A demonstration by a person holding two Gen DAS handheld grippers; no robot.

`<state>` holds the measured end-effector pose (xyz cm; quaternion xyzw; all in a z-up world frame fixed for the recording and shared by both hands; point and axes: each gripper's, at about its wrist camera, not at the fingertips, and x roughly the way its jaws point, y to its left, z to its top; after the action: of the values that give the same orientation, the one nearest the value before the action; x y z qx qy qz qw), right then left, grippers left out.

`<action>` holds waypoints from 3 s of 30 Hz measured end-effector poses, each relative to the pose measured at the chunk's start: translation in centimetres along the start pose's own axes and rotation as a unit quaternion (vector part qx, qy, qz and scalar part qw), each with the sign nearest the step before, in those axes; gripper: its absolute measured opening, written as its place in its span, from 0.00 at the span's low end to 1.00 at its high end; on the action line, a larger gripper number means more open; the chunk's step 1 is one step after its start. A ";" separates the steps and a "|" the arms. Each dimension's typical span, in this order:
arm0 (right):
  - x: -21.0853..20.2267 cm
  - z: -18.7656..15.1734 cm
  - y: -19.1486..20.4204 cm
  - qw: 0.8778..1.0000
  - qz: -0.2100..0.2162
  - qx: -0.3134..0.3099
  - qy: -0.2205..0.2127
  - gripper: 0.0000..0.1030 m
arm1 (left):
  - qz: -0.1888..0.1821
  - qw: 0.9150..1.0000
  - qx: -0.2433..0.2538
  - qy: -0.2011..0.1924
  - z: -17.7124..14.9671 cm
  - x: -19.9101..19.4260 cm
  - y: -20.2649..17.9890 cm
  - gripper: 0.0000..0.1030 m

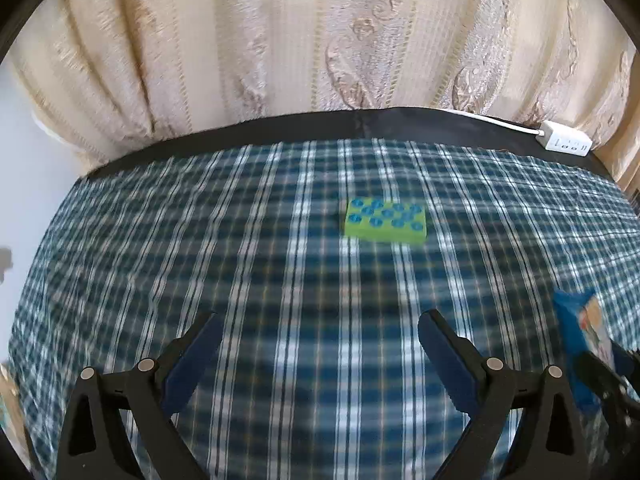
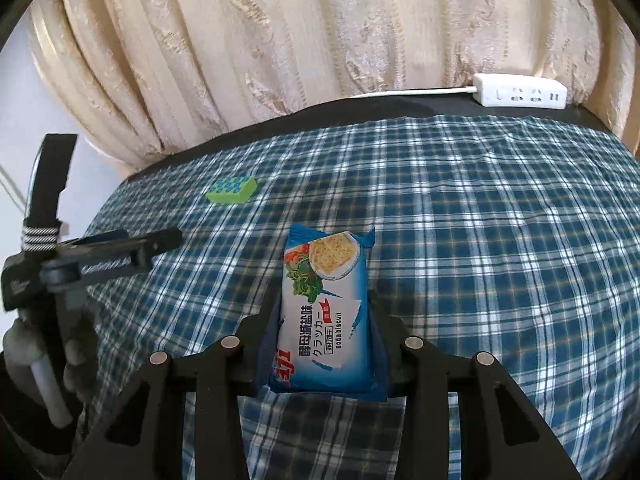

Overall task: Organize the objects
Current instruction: 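Move the left tool to the green dotted block and close on it, then carry the green block and the cracker pack toward the bowl with both tools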

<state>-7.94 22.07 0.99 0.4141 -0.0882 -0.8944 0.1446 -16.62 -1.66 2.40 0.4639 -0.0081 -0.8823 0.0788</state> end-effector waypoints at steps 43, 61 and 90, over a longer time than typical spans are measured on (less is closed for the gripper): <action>0.8 -0.2 -2.2 0.999 0.016 0.048 0.000 0.40 | -0.028 0.998 -0.040 0.045 9.2 10.8 -1.7 0.87; 0.5 0.0 -2.3 0.999 0.018 0.047 -0.005 0.40 | -0.029 0.999 -0.022 0.020 6.1 8.1 -2.4 0.67; 1.2 -0.4 -0.7 0.999 -0.034 -0.013 0.002 0.40 | -0.057 0.997 0.011 -0.040 -6.9 -11.5 -4.8 0.67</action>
<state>-8.49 22.28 -0.30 0.4170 -0.0621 -0.8989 0.1194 -5.16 5.19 7.43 0.4284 0.0056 -0.9033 0.0228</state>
